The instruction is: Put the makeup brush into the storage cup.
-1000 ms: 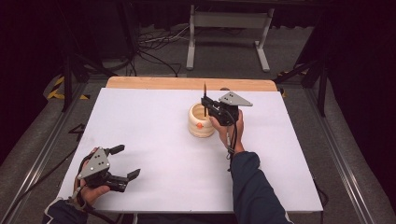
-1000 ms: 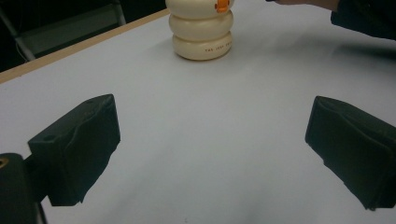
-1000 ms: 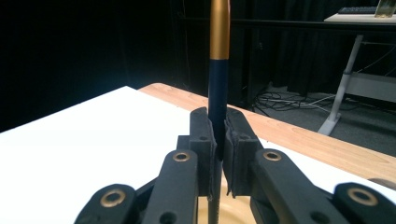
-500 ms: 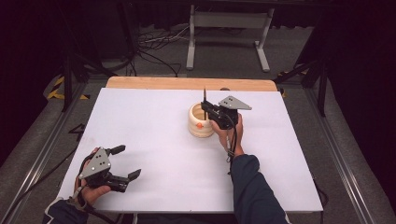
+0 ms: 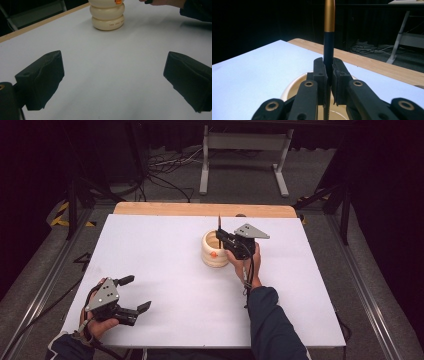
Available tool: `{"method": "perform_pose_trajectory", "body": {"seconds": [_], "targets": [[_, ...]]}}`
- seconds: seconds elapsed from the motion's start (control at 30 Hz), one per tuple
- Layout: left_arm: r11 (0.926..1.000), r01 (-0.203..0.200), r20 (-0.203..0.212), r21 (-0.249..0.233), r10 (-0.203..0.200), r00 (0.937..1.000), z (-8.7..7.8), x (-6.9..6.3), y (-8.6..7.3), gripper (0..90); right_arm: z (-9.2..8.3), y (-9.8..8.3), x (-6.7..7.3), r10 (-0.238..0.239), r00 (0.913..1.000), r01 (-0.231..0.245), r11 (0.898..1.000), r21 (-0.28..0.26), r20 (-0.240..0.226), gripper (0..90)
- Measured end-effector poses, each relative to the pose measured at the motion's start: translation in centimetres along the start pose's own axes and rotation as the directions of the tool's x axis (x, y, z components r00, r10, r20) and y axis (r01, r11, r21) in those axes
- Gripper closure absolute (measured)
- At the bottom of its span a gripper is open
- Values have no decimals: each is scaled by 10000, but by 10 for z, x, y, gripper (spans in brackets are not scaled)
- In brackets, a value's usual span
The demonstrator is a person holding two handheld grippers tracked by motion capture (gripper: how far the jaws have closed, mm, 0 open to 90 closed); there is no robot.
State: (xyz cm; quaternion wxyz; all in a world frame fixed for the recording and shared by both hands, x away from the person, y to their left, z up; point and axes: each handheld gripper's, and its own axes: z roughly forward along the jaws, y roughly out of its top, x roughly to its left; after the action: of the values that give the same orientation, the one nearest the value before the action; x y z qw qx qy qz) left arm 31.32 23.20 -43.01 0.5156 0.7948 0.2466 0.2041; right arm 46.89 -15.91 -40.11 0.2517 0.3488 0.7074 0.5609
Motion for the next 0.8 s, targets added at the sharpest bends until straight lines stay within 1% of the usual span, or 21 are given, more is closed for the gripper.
{"method": "perform_pose_trajectory", "body": {"seconds": [0.17,0.27,0.33,0.4,0.5,0.7,0.8], "targets": [[10000,-6,17,33,6,10000,1,0,0,40,-1,1,0,-18,10000,18,10000,11,-54,833],[10000,0,14,41,-1,10000,1,0,0,40,-2,2,1,-95,9999,95,10000,-16,-51,797],[10000,8,8,59,-9,10000,1,0,0,40,-2,2,1,-105,9999,105,9999,-38,-25,797],[10000,-9,-2,44,9,10000,1,0,0,40,-6,4,0,-147,9999,148,9998,-104,20,764],[10000,0,9,48,0,10000,1,0,0,40,-11,7,0,-218,9996,220,9996,-163,159,740],[10000,-17,-13,43,17,10000,1,0,0,40,-19,11,-1,-353,9992,359,9989,-317,203,685],[10000,-29,-18,80,29,10000,1,0,0,40,-23,13,1,-506,9984,513,9983,-284,256,625]]}}
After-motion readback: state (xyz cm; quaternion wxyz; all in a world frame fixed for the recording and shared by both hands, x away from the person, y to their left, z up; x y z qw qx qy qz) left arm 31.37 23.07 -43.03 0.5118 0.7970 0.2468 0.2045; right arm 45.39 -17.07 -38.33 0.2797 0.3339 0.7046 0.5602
